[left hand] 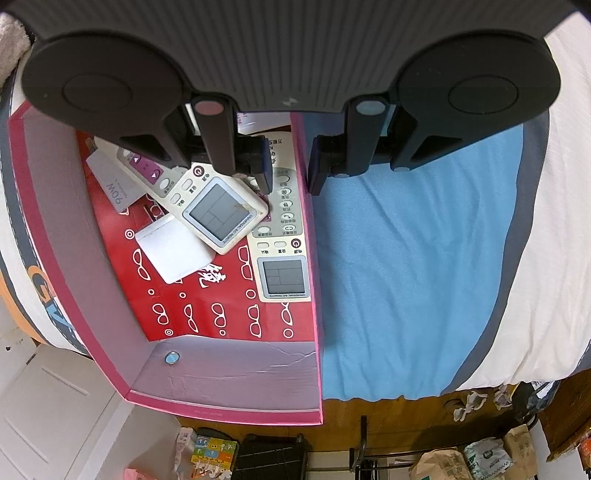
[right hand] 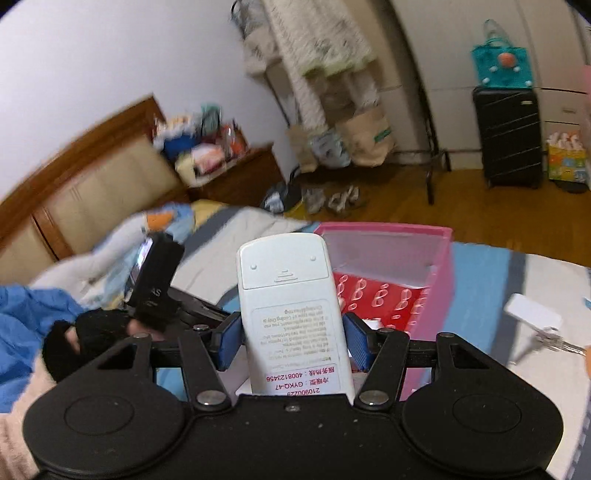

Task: Organize rigid objects
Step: 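Lower the cream remote into the pink box and open the right tool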

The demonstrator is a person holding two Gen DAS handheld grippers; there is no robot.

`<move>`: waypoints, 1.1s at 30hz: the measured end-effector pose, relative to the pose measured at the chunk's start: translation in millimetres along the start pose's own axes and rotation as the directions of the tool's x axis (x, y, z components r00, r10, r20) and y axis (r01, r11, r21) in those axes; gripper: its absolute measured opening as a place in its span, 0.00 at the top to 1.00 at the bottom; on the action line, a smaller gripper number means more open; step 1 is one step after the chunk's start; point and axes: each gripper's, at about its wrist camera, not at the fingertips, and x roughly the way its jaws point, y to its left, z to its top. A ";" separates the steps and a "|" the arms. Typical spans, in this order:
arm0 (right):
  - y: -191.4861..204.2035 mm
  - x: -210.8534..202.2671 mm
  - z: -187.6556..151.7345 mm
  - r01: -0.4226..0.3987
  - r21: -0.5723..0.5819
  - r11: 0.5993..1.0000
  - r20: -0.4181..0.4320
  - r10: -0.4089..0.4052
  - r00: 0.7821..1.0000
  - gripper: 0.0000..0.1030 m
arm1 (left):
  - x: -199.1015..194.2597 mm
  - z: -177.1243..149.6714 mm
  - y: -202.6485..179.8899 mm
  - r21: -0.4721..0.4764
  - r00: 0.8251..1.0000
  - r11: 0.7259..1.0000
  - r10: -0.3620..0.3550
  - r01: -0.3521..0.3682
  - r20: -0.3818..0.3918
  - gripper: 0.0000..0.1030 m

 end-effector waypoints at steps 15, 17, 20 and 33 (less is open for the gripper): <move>6.9 126.4 -6.7 0.288 -0.157 0.945 -0.219 -0.318 0.922 0.38 | 2.2 -1.5 6.6 -0.013 1.000 1.000 -0.028 0.028 0.002 0.83; 6.8 130.6 -2.6 0.307 -0.179 0.935 -0.244 -0.345 0.906 0.38 | 1.7 -1.9 6.5 -0.007 1.000 1.000 -0.027 0.027 0.003 0.83; 6.6 132.1 1.1 0.313 -0.173 0.934 -0.256 -0.349 0.901 0.38 | 1.3 -1.9 6.4 -0.008 1.000 1.000 -0.028 0.028 0.001 0.83; -7.9 34.0 27.2 0.244 -0.087 0.966 -0.124 -0.253 0.959 0.38 | 0.0 -1.6 0.9 0.017 1.000 1.000 -0.016 0.016 0.001 0.83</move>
